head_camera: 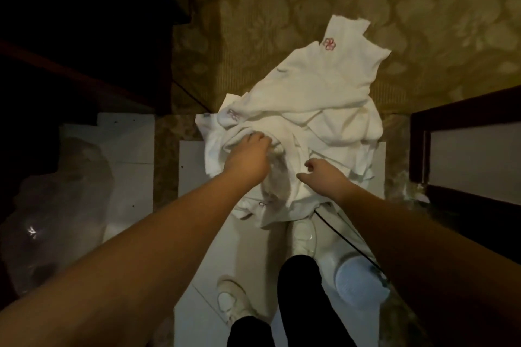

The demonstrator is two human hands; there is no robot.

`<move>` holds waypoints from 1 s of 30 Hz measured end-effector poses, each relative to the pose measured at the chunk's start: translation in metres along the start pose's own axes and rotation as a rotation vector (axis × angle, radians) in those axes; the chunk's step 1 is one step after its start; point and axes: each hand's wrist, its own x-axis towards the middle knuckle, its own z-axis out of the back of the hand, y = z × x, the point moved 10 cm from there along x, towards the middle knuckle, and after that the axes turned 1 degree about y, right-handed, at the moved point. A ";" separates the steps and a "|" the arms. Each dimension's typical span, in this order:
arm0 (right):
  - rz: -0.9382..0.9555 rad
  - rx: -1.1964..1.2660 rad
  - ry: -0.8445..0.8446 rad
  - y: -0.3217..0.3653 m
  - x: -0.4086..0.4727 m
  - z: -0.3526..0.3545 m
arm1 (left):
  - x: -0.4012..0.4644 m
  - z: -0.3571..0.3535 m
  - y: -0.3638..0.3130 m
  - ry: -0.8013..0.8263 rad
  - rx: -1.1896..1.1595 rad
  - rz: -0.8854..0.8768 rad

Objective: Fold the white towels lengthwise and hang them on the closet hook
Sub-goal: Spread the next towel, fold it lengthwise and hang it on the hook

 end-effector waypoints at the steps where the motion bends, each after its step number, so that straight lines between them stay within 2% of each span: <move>1: -0.005 0.028 -0.012 -0.001 0.011 -0.005 | 0.012 0.002 -0.005 -0.033 0.075 -0.046; 3: -0.011 0.071 -0.032 -0.003 0.030 -0.018 | 0.033 0.001 -0.008 -0.050 0.172 -0.087; 8: 0.003 0.000 -0.075 -0.007 0.059 -0.037 | 0.067 -0.024 -0.006 0.072 0.357 -0.174; 11: 0.020 0.053 -0.122 -0.011 0.058 -0.035 | 0.074 -0.029 0.004 0.059 0.384 -0.147; 15: 0.008 0.288 -0.154 -0.012 0.030 -0.029 | 0.061 -0.021 0.021 0.000 0.238 -0.059; 19: 0.085 0.396 -0.275 0.003 -0.013 0.005 | 0.027 0.002 0.038 -0.053 -0.109 0.062; 21: 0.126 0.413 -0.334 0.013 -0.037 0.025 | 0.002 0.022 0.041 -0.117 -0.263 0.064; 24: 0.206 0.371 -0.387 0.036 -0.072 0.052 | -0.032 0.057 0.044 -0.200 -0.413 0.098; 27: 0.289 0.228 -0.429 0.061 -0.106 0.074 | -0.064 0.088 0.044 -0.216 -0.525 0.153; 30: 0.355 0.060 -0.517 0.080 -0.143 0.094 | -0.100 0.123 0.041 -0.257 -0.619 0.136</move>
